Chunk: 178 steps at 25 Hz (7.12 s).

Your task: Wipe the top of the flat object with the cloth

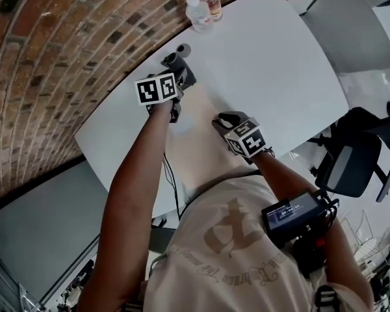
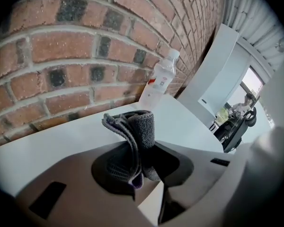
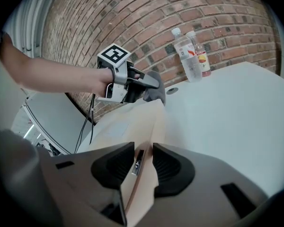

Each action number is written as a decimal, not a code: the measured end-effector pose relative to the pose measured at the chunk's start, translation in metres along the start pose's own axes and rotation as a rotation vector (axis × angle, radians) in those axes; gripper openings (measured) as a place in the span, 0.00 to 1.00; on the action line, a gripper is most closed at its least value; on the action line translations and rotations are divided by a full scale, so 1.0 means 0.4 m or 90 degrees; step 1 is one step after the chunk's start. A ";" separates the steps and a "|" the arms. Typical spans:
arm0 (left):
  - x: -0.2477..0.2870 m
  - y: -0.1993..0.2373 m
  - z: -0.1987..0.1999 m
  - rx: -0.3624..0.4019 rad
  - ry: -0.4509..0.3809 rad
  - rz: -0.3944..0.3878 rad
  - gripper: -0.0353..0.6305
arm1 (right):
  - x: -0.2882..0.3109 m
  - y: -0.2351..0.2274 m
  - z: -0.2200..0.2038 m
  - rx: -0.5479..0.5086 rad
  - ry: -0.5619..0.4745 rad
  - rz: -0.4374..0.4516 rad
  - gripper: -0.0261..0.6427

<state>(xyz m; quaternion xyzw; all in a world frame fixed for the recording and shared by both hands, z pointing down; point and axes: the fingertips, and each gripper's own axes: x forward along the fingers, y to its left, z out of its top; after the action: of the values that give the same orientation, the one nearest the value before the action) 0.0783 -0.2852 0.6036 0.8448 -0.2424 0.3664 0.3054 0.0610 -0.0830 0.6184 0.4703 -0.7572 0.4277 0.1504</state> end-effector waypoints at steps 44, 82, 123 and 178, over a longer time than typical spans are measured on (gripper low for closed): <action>-0.301 0.347 -0.275 0.001 0.147 0.151 0.22 | -0.006 0.002 0.001 -0.020 0.005 -0.021 0.24; -0.084 -0.134 -0.157 0.010 0.064 -0.016 0.22 | -0.007 0.006 -0.002 -0.010 -0.002 0.004 0.24; -0.449 0.143 -0.396 -0.192 -0.004 0.077 0.22 | -0.009 -0.005 -0.002 -0.031 0.019 -0.009 0.25; -0.528 0.077 -0.622 -0.336 -0.041 0.103 0.22 | -0.032 0.002 -0.057 -0.017 0.073 0.020 0.25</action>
<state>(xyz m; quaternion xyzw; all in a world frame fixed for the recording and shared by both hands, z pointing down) -0.1882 -0.0948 0.5875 0.7251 -0.4058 0.2871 0.4765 0.0628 -0.0574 0.6233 0.4312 -0.7601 0.4462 0.1933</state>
